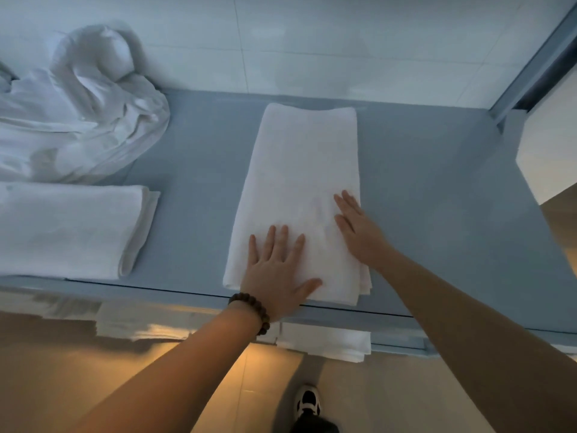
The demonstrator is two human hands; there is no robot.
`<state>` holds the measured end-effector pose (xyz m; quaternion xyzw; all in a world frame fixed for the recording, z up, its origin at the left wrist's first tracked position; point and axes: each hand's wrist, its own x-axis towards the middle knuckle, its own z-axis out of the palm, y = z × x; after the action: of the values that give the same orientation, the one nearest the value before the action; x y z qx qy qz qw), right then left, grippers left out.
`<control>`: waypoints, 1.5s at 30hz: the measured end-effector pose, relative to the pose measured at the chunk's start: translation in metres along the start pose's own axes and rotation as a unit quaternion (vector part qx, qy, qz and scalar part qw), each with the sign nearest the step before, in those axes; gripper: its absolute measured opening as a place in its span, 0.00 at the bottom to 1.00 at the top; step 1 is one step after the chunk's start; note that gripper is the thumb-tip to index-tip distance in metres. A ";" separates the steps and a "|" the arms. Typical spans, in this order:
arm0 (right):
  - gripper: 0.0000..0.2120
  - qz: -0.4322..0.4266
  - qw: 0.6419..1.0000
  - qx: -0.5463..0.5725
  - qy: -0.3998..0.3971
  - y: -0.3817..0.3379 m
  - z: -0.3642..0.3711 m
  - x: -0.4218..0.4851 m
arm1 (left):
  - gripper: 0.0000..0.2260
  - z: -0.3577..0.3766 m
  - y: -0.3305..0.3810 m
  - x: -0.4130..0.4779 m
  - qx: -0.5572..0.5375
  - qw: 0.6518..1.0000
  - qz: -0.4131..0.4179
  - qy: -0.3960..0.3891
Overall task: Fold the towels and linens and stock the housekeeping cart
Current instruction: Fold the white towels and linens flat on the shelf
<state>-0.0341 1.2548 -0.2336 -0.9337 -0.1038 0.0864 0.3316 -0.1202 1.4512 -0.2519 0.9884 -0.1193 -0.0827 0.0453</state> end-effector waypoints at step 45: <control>0.18 0.089 0.991 -0.021 0.098 0.002 -0.005 -0.101 | 0.32 0.007 0.077 0.001 -0.001 0.995 0.074 0.062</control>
<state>-0.1298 1.2247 -0.2218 -0.9499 0.0105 0.0217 0.3117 -0.1381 1.3755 -0.2509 0.9800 -0.1894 -0.0180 0.0592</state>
